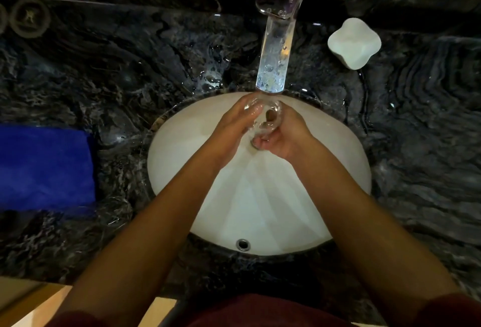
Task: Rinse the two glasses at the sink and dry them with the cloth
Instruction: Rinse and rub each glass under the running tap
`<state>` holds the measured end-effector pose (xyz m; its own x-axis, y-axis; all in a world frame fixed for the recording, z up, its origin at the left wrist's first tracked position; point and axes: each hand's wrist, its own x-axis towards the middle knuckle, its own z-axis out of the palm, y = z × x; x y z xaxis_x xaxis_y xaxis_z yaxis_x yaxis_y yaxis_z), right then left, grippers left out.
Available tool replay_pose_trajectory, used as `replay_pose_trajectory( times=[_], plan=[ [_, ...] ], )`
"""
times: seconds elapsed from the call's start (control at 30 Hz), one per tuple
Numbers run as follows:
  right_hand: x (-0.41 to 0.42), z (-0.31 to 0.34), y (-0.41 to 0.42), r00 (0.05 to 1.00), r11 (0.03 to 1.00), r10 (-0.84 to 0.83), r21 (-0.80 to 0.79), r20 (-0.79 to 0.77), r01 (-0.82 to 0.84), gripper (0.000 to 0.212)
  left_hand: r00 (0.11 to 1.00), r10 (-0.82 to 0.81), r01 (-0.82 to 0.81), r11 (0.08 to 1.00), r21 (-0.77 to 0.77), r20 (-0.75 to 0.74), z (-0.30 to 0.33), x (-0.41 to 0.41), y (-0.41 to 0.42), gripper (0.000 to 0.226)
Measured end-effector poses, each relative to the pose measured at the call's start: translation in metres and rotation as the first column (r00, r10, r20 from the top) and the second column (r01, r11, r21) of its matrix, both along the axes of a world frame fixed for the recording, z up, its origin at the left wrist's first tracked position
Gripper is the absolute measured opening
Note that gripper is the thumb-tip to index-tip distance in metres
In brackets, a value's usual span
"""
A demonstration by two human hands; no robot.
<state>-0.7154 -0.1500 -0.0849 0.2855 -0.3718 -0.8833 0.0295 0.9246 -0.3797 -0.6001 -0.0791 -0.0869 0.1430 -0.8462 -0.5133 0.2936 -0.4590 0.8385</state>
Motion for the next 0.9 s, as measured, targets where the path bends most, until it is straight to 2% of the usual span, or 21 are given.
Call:
replay_pose_trajectory(
  times=[0.1, 0.2, 0.27, 0.33, 0.4, 0.47, 0.53, 0.6, 0.67, 0.77, 0.9],
  plan=[
    [0.001, -0.004, 0.006, 0.996, 0.995, -0.064, 0.084, 0.066, 0.059, 0.026, 0.99, 0.063, -0.064, 0.998, 0.007, 0.128, 0.004, -0.008, -0.004, 0.029],
    [0.004, -0.002, 0.014, 0.995, 0.998, -0.015, 0.06, 0.1, 0.009, 0.036, 0.946, 0.202, -0.217, 0.976, 0.033, 0.254, 0.008, -0.018, -0.012, 0.017],
    [0.008, -0.001, 0.02, 0.999, 1.0, 0.001, -0.022, 0.047, 0.0, 0.044, 0.922, 0.308, -0.329, 0.943, 0.055, 0.235, 0.014, -0.024, -0.02, 0.02],
    [0.012, -0.002, 0.025, 0.992, 0.983, -0.102, -0.157, -0.074, 0.089, 0.044, 0.901, 0.382, -0.408, 0.907, 0.103, 0.207, 0.017, -0.028, -0.028, 0.024],
    [0.016, -0.004, 0.033, 0.975, 0.946, -0.175, -0.298, -0.135, 0.129, 0.053, 0.889, 0.435, -0.454, 0.879, 0.144, 0.146, 0.02, -0.028, -0.032, 0.026],
    [0.013, -0.006, 0.045, 0.972, 0.882, -0.149, -0.469, -0.183, 0.047, 0.059, 0.894, 0.438, -0.447, 0.876, 0.179, 0.092, 0.02, -0.025, -0.036, 0.023],
    [0.006, -0.007, 0.056, 0.975, 0.742, -0.106, -0.668, -0.195, -0.053, 0.053, 0.904, 0.414, -0.428, 0.886, 0.18, 0.111, 0.019, -0.02, -0.04, 0.02],
    [0.002, -0.007, 0.057, 0.98, 0.635, -0.074, -0.766, -0.185, -0.097, 0.045, 0.896, 0.412, -0.438, 0.882, 0.175, 0.166, 0.016, -0.016, -0.041, 0.024],
    [0.001, -0.005, 0.052, 0.981, 0.586, -0.063, -0.802, -0.184, -0.113, 0.031, 0.882, 0.436, -0.46, 0.879, 0.125, 0.181, 0.019, -0.02, -0.038, 0.029],
    [0.001, 0.001, 0.039, 0.969, 0.62, -0.067, -0.771, -0.237, -0.146, 0.021, 0.865, 0.45, -0.463, 0.886, 0.012, 0.222, 0.02, -0.031, -0.025, 0.029],
    [0.004, 0.009, 0.027, 0.969, 0.786, -0.023, -0.603, -0.245, -0.134, 0.037, 0.879, 0.394, -0.379, 0.919, -0.11, 0.269, 0.014, -0.041, -0.012, 0.033]
  ],
)
